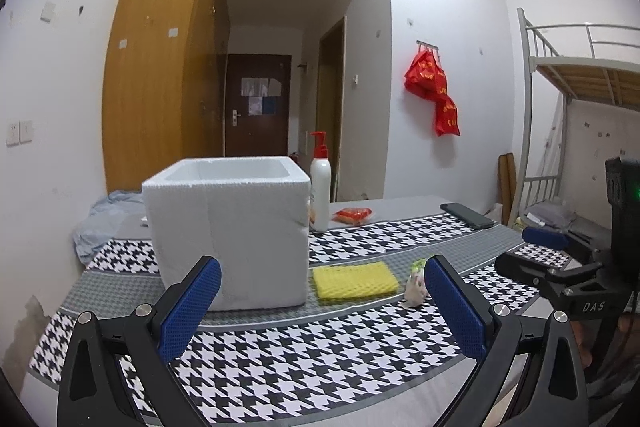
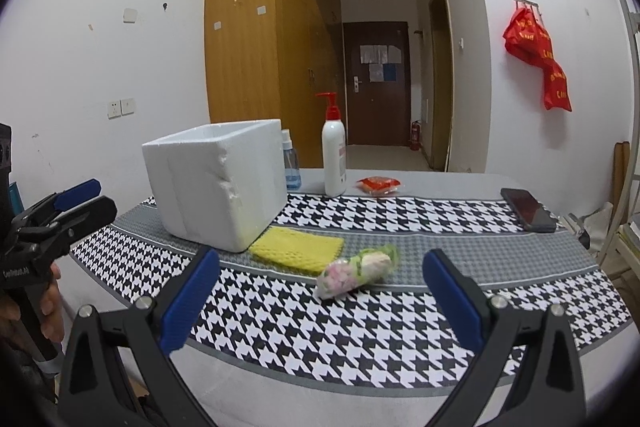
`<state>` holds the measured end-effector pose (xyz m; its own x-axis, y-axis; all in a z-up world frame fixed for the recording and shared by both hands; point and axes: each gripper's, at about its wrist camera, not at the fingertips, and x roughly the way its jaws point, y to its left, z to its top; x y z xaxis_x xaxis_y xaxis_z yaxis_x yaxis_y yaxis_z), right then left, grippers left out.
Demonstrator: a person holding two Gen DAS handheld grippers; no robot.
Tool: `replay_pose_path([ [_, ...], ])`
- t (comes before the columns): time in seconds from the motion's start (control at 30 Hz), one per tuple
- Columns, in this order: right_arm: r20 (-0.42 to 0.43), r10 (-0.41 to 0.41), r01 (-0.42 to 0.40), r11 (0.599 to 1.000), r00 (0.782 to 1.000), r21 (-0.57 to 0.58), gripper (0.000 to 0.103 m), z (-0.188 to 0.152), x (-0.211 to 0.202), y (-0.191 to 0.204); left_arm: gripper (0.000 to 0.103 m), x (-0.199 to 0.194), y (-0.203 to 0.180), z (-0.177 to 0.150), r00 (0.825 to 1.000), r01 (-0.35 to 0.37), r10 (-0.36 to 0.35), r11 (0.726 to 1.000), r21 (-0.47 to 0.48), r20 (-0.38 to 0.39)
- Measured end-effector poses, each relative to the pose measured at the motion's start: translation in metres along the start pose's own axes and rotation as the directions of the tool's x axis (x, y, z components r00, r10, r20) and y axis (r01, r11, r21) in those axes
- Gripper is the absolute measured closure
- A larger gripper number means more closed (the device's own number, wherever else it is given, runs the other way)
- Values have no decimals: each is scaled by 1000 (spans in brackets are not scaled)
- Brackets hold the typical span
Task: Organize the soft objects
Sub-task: 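Move both grippers away from the box toward the yellow mesh sheet, then lower the left gripper onto the yellow mesh foam sheet and close it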
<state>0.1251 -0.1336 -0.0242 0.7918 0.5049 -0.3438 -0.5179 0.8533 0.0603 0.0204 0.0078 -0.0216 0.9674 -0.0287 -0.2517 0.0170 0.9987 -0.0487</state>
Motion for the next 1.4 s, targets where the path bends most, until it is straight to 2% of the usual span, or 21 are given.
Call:
replay_pose_path([
  [0.23,-28,15,-14,1000,1000,26,0,-10,8,-6,1,1,4,-8,1000,9,-9,1000,-13,16],
  [0.6,-48,-11,13,998,999,54,0,-13,17,-22,1,27,-13,-10,997,74,-73,997,23,-28],
  [0.77,-60,-37,40,997,998,62,0,-14,20,-32,1,41,-14,-5,990,128,-127,992,14,-65],
  [0.97,-71,-43,48,996,997,68,0,-11,26,-36,1,56,-17,-6,984,148,-146,989,10,-105],
  [1.3,-101,-54,60,996,993,66,0,-7,37,-41,1,78,-22,1,965,214,-213,977,-13,-154],
  [1.4,-116,-49,58,996,992,71,0,-7,41,-44,1,92,-23,3,955,235,-237,971,-36,-180],
])
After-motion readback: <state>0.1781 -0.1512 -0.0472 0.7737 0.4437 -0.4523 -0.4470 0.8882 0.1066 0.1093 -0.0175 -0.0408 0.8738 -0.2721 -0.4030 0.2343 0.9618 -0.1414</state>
